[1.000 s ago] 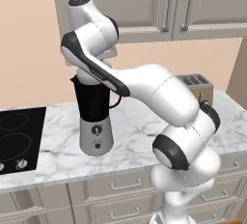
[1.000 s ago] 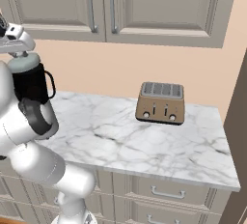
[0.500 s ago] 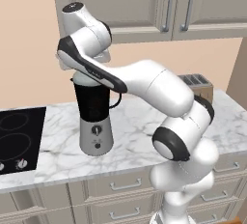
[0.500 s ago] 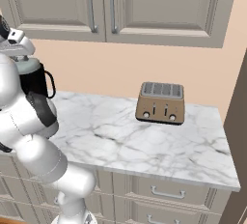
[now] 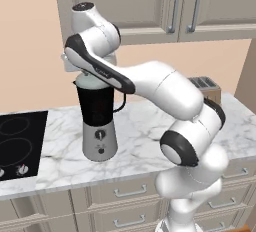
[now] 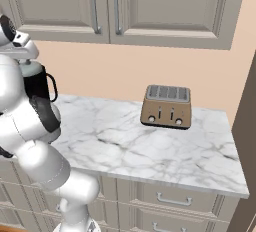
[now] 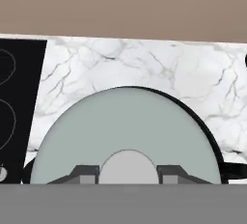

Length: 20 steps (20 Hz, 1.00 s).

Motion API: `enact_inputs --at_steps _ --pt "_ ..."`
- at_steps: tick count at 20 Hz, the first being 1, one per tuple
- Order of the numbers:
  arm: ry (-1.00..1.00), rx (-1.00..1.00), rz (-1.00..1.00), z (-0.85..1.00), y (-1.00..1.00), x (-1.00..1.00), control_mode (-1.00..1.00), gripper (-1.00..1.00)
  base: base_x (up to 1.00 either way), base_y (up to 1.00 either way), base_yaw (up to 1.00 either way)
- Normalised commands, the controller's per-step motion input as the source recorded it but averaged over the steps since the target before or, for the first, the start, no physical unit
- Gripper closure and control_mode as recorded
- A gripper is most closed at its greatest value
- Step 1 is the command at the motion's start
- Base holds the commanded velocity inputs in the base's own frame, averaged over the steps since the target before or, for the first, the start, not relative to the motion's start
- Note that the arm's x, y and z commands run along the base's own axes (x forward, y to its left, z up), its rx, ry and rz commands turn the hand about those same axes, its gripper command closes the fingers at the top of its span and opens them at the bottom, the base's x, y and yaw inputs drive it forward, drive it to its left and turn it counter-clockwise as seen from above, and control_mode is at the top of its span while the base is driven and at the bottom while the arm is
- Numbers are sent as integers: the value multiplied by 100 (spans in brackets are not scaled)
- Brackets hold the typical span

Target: Open the blender lid, put the peach in the blender, close the lid, and start the blender.

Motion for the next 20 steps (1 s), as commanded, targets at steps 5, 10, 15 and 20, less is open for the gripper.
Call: enact_inputs --at_steps 5,10,15,20 --pt "-8 5 2 -65 -11 0 -100 100 0 0 0" --pt "-10 0 1 -60 0 0 -100 -100 0 0 0" --pt "-9 0 0 3 0 -3 -100 -100 0 0 0" --pt "-8 0 0 27 0 -19 -100 -100 0 0 0"
